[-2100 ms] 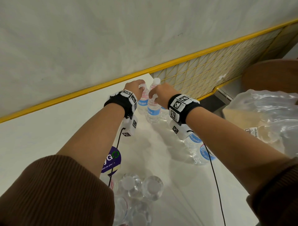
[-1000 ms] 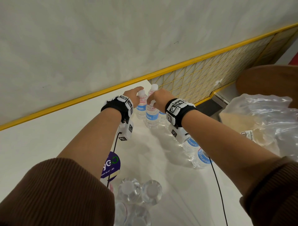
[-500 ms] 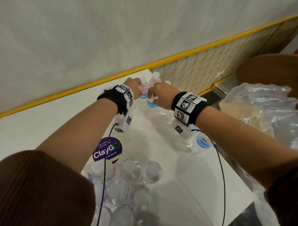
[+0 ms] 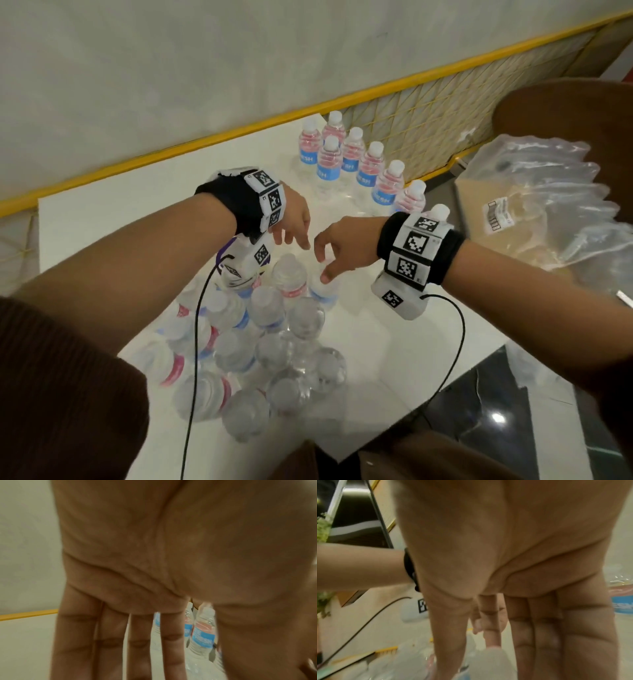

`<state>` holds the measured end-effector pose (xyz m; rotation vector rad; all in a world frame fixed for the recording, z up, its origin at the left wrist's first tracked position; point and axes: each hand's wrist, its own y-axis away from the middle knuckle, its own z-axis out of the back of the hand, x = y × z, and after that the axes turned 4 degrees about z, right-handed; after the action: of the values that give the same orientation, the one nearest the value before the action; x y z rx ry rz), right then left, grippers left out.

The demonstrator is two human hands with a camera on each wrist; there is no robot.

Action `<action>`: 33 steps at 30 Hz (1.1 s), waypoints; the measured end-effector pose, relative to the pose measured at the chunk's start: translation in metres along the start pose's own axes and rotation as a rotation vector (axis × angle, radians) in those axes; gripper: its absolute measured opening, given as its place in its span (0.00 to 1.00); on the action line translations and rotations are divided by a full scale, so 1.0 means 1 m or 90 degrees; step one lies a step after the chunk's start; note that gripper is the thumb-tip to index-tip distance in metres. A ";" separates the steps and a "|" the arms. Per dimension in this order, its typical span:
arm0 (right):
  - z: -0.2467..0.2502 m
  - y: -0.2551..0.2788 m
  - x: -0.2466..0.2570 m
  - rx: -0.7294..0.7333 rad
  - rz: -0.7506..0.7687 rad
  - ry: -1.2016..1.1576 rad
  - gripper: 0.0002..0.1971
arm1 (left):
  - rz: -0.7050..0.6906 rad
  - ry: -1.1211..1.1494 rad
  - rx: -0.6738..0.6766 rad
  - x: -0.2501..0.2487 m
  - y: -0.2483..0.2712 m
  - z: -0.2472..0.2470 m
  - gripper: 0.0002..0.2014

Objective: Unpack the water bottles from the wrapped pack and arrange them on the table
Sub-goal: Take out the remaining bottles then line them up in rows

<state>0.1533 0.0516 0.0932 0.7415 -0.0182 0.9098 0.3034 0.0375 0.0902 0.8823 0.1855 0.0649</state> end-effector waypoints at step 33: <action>0.058 -0.040 -0.113 -0.201 -0.121 0.110 0.17 | -0.041 0.220 -0.308 -0.029 -0.089 0.059 0.14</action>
<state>0.1270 -0.0781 0.0782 0.3637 0.0592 0.7634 0.2843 -0.0671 0.0620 0.3764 0.4983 0.1937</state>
